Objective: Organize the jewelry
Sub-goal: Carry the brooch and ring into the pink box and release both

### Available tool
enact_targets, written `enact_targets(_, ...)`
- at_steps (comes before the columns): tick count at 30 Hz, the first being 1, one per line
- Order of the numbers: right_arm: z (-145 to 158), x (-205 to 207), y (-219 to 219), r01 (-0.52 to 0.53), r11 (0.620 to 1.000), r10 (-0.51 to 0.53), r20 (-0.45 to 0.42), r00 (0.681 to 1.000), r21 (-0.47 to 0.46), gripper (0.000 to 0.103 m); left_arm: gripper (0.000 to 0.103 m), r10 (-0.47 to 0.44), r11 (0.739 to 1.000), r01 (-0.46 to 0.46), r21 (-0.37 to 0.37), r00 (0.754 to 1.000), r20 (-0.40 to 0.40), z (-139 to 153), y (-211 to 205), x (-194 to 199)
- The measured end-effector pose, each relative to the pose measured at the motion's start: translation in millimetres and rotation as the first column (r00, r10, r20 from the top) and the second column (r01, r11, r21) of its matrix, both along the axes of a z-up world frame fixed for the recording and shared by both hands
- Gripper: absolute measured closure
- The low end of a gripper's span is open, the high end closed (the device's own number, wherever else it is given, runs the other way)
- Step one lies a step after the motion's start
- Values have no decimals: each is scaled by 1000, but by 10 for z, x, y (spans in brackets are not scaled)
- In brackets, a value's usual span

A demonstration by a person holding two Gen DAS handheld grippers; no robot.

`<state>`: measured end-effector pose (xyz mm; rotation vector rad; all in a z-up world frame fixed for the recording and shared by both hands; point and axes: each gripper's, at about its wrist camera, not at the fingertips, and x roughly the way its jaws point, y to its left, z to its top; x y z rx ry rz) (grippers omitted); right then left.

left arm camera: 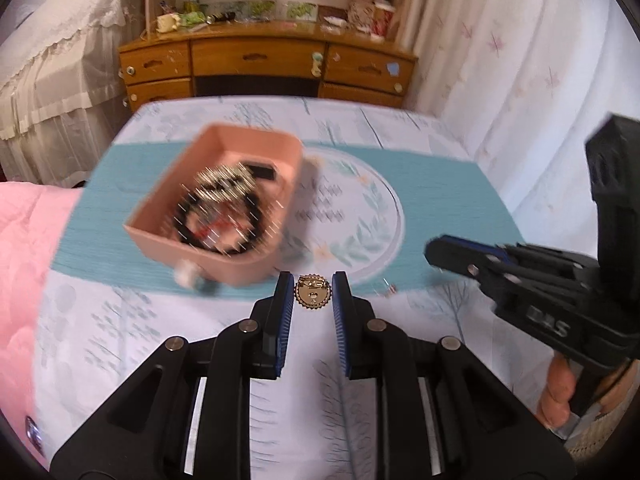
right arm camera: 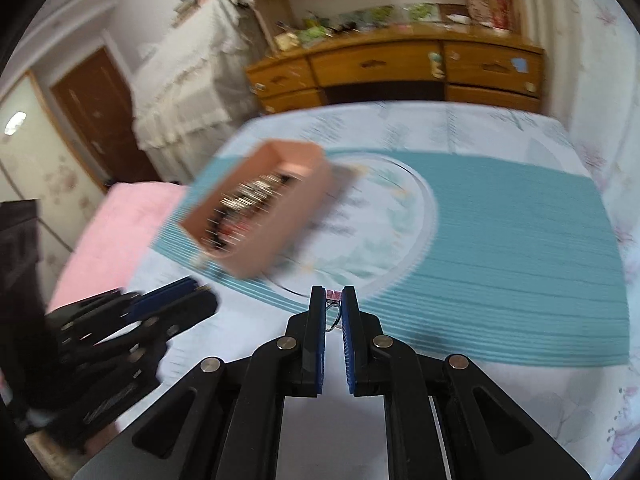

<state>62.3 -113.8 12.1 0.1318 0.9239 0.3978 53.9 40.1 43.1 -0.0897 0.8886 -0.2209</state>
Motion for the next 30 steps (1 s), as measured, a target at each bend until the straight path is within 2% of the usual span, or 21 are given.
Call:
enact_targets(8,654,355,474,-80,992,76,42,996,93,95,86,109,992,-110,-61,994,-26,469,667,479)
enact_targets(11,762,586,685,-82,992,80,21,997,93,95,86,158,986,-160,-37,987,-42,513,847,652)
enact_targets(14,780,819,850,-71,992,73,-16,997,103,95,86,168,984,-172,-48,982,-82,445,947,802)
enact_targets(18,655,1105,1012,-35,997,38,-32,999,71,95,86,176,980,-187,-70,974,-146,256,990,1037)
enact_targets(25,85,1638,1110,39,996,-30,-110,994,86,95,86,208,971,-226,-80,960,-185,-13,943,1661)
enact_targets(30,-182,1896,1091,71,994,-63,-112,992,77,95,86,217,966,-242,-89,949,-230,-257,909,2031)
